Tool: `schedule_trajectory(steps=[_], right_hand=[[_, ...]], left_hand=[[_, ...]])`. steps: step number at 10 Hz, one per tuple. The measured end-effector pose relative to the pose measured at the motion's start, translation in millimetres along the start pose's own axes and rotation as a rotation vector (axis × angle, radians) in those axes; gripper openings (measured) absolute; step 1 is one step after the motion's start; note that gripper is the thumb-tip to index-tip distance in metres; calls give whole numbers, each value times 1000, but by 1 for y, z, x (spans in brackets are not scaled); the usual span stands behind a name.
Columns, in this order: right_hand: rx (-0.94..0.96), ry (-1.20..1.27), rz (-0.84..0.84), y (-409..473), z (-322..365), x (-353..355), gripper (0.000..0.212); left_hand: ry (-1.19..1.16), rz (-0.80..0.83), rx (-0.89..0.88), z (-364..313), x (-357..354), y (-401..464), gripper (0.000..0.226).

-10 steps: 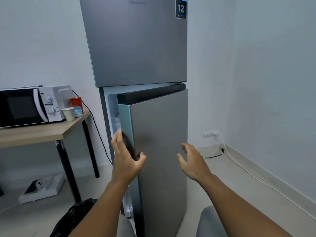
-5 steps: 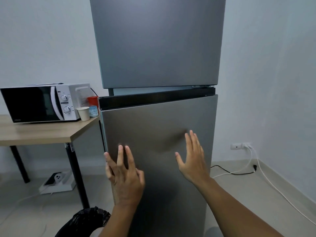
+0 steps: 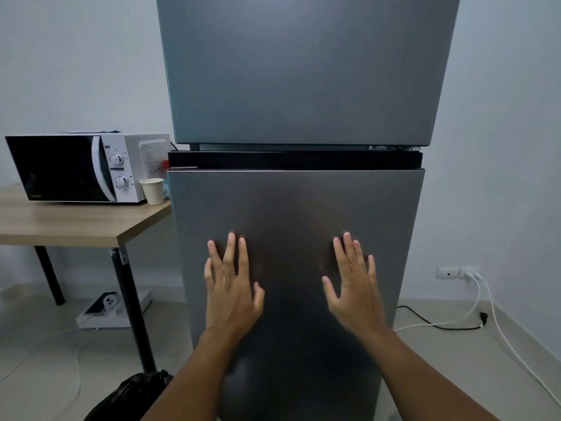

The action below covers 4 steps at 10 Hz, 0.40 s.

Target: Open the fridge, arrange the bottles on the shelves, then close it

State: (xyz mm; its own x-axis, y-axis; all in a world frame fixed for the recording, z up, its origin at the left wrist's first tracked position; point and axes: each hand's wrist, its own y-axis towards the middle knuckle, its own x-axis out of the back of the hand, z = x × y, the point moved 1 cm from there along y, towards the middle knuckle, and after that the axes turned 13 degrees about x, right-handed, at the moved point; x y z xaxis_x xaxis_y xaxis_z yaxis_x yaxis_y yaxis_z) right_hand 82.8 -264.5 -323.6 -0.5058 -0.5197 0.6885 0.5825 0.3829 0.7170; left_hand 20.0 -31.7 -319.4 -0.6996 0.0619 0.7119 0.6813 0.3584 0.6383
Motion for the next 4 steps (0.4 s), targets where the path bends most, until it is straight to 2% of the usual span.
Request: schedule_trajectory(steps=[2,3,4], right_hand=[[25,14,27,9,-12,-4,83],[55,119,28,6,-10,2,83],[-58,427,-45,4,-11,34,50]], left_hand=[[0,104,-13,-14,-15,21,95],[-25,102,27,-14,-15,17,92],[-72,274,-85,-11,-11,-21,70]])
